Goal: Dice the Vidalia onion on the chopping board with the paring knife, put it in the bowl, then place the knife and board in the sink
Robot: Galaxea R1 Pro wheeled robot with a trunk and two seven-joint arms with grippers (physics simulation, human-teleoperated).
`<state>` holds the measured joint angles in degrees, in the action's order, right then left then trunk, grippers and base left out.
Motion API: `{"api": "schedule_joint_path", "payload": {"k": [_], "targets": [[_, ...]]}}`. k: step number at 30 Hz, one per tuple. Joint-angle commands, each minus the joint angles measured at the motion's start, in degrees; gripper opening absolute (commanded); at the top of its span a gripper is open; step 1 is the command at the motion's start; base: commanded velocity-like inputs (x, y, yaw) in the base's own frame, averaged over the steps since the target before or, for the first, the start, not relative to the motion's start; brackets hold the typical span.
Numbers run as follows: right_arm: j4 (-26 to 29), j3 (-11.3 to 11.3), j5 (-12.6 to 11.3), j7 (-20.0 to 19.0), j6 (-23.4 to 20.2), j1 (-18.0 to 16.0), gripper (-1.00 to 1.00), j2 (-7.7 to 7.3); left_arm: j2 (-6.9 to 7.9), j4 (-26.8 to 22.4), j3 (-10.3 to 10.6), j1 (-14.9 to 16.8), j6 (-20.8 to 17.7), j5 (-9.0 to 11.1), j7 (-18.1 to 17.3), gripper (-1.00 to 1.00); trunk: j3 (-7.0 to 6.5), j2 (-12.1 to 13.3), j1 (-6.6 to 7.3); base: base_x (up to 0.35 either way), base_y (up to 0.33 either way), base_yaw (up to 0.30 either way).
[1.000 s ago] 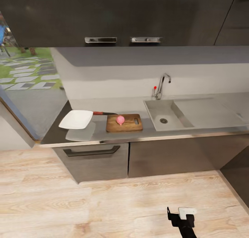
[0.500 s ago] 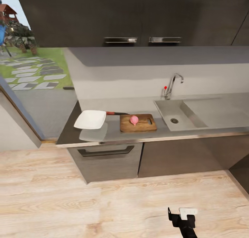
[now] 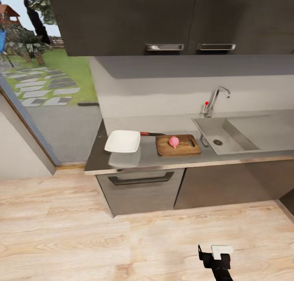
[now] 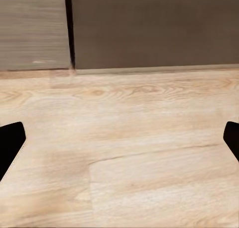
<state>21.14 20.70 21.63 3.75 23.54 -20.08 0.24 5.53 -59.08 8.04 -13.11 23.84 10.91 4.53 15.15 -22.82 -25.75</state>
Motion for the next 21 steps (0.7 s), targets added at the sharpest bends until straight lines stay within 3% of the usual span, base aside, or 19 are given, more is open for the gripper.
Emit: {"api": "schedule_joint_path", "payload": {"k": [1, 21], "targets": [[-0.1, 0.2, 0.6, 0.3, 0.2, 0.0, 1.00, 0.03, 0.10, 0.0, 0.3, 0.0, 0.2, 0.3, 0.5, 1.00, 0.08, -0.1, -0.03, 0.000, 0.315, -0.068], [-0.1, 0.2, 0.6, 0.3, 0.0, 0.0, 1.00, 0.03, 0.10, 0.0, 0.3, 0.0, 0.2, 0.3, 0.5, 1.00, 0.08, -0.1, -0.03, 0.000, 0.315, -0.207]]}}
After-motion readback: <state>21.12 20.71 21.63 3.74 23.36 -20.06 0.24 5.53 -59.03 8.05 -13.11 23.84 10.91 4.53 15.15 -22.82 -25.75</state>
